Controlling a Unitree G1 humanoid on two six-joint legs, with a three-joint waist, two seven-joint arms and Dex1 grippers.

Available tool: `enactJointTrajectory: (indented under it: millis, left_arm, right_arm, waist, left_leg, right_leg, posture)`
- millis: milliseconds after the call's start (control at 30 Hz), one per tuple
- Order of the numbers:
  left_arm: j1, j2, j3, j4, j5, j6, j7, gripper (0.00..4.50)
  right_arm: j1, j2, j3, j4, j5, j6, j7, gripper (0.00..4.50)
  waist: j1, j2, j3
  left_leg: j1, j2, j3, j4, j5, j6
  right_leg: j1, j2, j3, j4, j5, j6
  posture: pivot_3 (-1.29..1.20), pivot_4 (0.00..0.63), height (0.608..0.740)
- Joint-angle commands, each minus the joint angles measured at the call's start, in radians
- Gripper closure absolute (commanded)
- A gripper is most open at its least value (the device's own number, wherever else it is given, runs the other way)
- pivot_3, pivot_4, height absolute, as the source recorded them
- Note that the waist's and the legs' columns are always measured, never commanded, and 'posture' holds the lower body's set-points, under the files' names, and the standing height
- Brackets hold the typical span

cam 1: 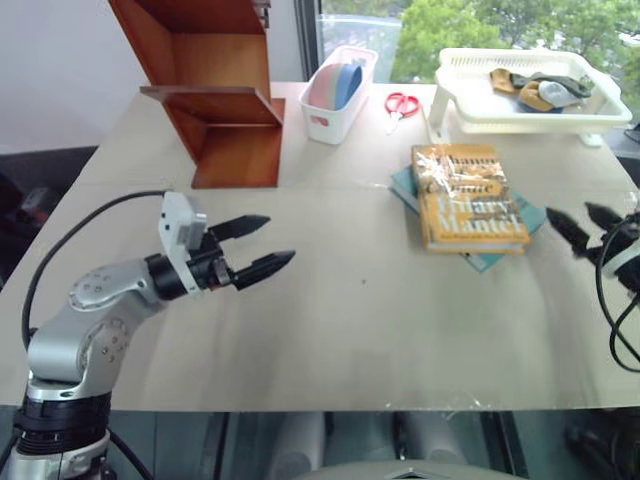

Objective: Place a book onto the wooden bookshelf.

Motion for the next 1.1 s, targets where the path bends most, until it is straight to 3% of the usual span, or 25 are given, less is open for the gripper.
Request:
enactJointTrajectory:
  millis: [33,167,267,533,867,1100]
  left_arm:
    - [-0.031,0.056,0.059,-0.04,-0.051,0.02,-0.038,0.04]
    - [-0.059,0.132,0.1,-0.053,-0.081,0.058,-0.061,0.04]
    - [-0.055,0.161,0.119,-0.071,-0.095,0.076,-0.068,0.04]
    - [-0.038,0.156,0.129,-0.121,-0.107,0.096,-0.031,0.04]
    - [-0.024,0.169,0.129,-0.101,-0.081,0.088,-0.031,0.04]
    - [-0.022,0.171,0.135,-0.093,-0.071,0.088,-0.039,0.04]
  right_arm:
    - [-0.087,0.018,-0.003,-0.014,0.018,0.1,-0.111,0.0]
    - [-0.197,0.01,0.047,0.092,-0.027,0.182,-0.151,0.0]
    - [-0.227,0.017,0.084,0.162,-0.081,0.138,-0.145,0.0]
    - [-0.291,0.13,0.083,0.357,-0.124,0.078,-0.219,0.0]
    - [-0.282,0.187,0.171,0.443,-0.144,-0.009,0.033,0.0]
    - [-0.16,0.192,0.308,0.285,-0.165,-0.007,0.25,0.0]
  waist:
    - [-0.002,0.0,0.0]
    - [-0.001,0.001,0.001]
    - [0.003,0.001,0.001]
    - [-0.001,0.003,0.003]
    - [-0.026,0.002,0.003]
    - [-0.026,0.002,0.003]
  left_leg:
    - [0.0,0.0,0.0,0.0,0.0,0.0]
    - [-0.001,0.001,0.001,0.0,0.0,0.0]
    - [-0.001,0.0,0.001,0.0,0.0,0.0]
    - [-0.001,0.0,0.001,-0.001,0.0,0.0]
    - [0.0,0.001,0.002,-0.001,0.0,0.0]
    - [0.001,0.004,0.002,-0.001,0.0,0.0]
  right_leg:
    - [0.0,0.0,0.001,0.0,0.0,0.0]
    - [-0.001,0.0,0.001,0.0,0.0,0.0]
    - [-0.001,0.0,0.001,-0.001,0.0,0.0]
    - [-0.001,0.001,0.001,-0.001,0.0,0.0]
    - [-0.001,0.002,0.002,-0.001,0.0,0.0]
    - [-0.001,0.004,0.003,0.0,0.0,0.0]
  posture:
    - [0.0,0.15,0.74]
    - [0.0,0.15,0.74]
    - [0.0,0.15,0.74]
    - [0.0,0.15,0.74]
    - [0.0,0.15,0.74]
    - [0.0,0.15,0.74]
